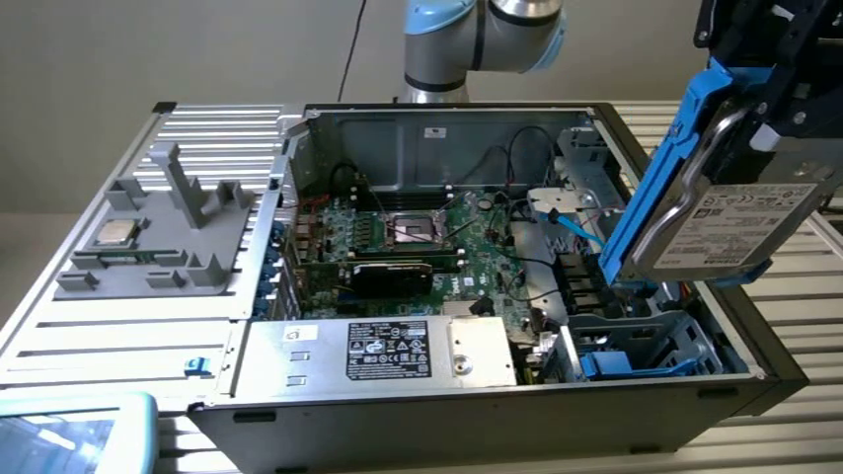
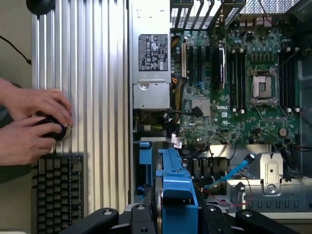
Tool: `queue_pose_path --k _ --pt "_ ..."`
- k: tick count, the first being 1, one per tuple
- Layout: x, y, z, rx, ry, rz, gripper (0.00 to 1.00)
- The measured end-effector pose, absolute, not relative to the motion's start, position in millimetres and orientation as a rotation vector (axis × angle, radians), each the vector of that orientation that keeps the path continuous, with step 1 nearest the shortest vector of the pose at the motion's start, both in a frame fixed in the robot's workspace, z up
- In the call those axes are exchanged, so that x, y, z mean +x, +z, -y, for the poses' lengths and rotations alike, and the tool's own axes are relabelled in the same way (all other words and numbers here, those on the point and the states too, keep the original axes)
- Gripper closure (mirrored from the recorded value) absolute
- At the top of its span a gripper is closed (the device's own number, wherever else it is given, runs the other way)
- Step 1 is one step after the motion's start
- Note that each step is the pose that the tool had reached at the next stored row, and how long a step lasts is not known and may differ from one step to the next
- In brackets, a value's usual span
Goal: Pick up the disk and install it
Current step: 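Pick up the disk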
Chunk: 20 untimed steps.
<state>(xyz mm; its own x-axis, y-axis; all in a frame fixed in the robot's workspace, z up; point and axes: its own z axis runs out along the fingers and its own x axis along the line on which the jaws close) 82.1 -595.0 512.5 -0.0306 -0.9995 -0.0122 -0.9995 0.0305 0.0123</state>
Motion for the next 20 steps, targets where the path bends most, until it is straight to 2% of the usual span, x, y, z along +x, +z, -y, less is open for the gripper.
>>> queue_pose_path --k 20 --pt "82.2 510.7 598.6 -2.186 0.026 -2.256 0.63"
